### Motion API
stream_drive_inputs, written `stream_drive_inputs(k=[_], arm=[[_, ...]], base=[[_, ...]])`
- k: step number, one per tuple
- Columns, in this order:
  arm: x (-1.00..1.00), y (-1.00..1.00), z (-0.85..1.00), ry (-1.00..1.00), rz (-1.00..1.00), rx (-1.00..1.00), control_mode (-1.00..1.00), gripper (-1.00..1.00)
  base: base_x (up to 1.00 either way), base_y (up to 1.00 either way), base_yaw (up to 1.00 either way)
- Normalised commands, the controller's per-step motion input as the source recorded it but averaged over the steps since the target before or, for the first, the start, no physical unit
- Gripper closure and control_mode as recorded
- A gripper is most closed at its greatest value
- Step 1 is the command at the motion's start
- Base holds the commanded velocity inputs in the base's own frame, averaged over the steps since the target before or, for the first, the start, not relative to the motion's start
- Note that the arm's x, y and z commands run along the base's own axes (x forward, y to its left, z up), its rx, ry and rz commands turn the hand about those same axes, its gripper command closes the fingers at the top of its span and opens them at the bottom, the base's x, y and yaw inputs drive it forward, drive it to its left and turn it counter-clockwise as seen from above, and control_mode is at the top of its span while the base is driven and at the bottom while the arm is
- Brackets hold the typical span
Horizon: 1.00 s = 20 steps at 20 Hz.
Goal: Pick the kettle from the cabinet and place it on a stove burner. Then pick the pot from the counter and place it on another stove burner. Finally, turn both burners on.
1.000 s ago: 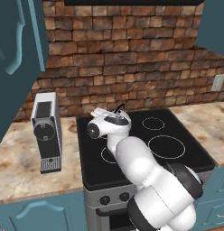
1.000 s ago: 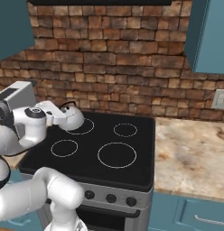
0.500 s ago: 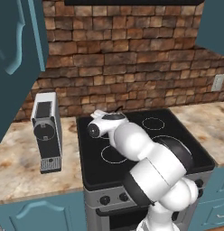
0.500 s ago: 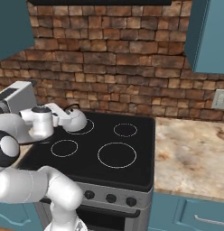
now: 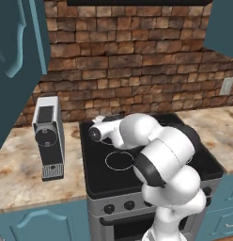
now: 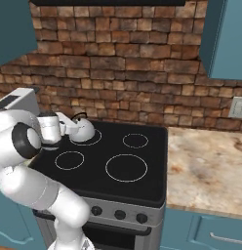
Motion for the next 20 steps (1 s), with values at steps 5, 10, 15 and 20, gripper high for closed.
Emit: stream_drive_inputs(k=[5,10,15,20], arm=[[0.26,0.15,-0.19,0.0,-0.01,0.0,-1.0,1.0],[0.01,0.01,-0.37,0.0,0.0,0.01,-1.0,1.0],[0.06,0.0,-0.32,-0.01,0.0,0.02,-1.0,1.0],[0.21,0.0,-0.38,-0.05,0.0,0.02,-1.0,1.0]], base=[[0.0,0.0,0.0],[0.0,0.0,0.0],[0.0,0.0,0.0],[0.0,0.0,0.0]])
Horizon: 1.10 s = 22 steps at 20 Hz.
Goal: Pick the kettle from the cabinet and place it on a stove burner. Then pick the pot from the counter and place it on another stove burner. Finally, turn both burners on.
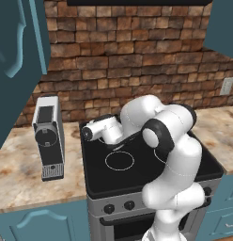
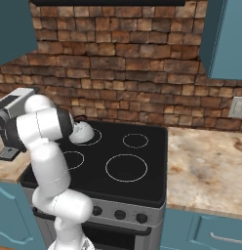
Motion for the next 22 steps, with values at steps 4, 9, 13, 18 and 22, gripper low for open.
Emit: stream_drive_inputs(k=[4,9,13,18,22], arm=[[0.21,-0.03,-0.48,-0.12,0.0,0.0,-1.0,1.0],[0.19,-0.06,-0.5,-0.14,0.0,0.0,-1.0,1.0],[0.04,-0.05,-0.27,-0.04,0.0,0.01,-1.0,1.0],[0.02,-0.14,-0.03,0.01,0.0,0.14,-1.0,1.0],[0.05,-0.24,-0.2,-0.01,0.0,0.14,-1.0,1.0]], base=[[0.0,0.0,0.0],[0.0,0.0,0.0],[0.0,0.0,0.0],[0.0,0.0,0.0],[0.0,0.0,0.0]])
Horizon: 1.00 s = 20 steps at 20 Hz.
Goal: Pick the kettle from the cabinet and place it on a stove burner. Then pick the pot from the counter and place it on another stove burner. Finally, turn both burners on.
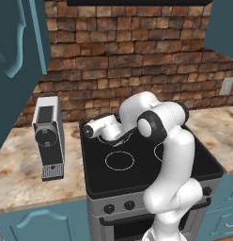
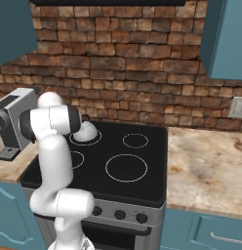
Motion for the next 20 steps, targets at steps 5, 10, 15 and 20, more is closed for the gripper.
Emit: stream_drive_inputs(k=[5,10,15,20], arm=[[0.01,-0.02,-0.32,-0.04,0.0,0.1,-1.0,-1.0],[-0.01,0.0,-0.11,0.0,0.0,0.02,-1.0,-1.0],[-0.28,0.0,0.0,0.0,-0.04,0.01,-1.0,-1.0],[-0.37,0.23,0.09,-0.01,-0.07,0.0,-1.0,-1.0]], base=[[0.0,0.0,0.0],[0.0,0.0,0.0],[0.0,0.0,0.0],[0.0,0.0,0.0]])
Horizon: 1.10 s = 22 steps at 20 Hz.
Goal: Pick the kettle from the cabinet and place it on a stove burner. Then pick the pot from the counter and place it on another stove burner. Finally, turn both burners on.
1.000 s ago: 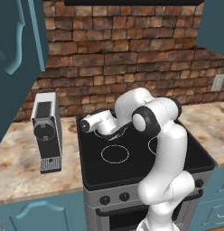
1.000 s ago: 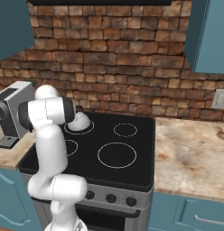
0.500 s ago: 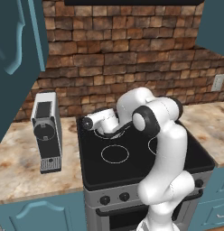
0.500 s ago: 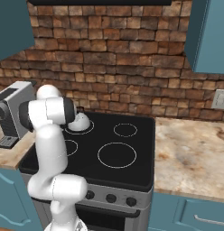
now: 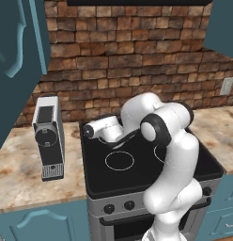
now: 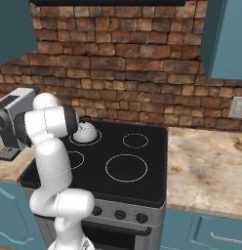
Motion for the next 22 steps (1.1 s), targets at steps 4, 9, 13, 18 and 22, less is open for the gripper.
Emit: stream_drive_inputs(k=[4,9,13,18,22], arm=[[-0.29,0.41,0.26,-0.07,-0.1,-0.01,-1.0,-1.0],[-0.36,0.48,0.21,-0.09,-0.11,-0.02,-1.0,-1.0],[-0.46,0.38,0.44,-0.08,-0.11,-0.01,-1.0,-1.0],[-0.45,0.08,0.57,-0.02,-0.09,0.03,-1.0,-1.0],[-0.42,-0.11,0.56,-0.01,-0.05,0.07,-1.0,-1.0]], base=[[0.0,0.0,0.0],[0.0,0.0,0.0],[0.0,0.0,0.0],[0.0,0.0,0.0],[0.0,0.0,0.0]])
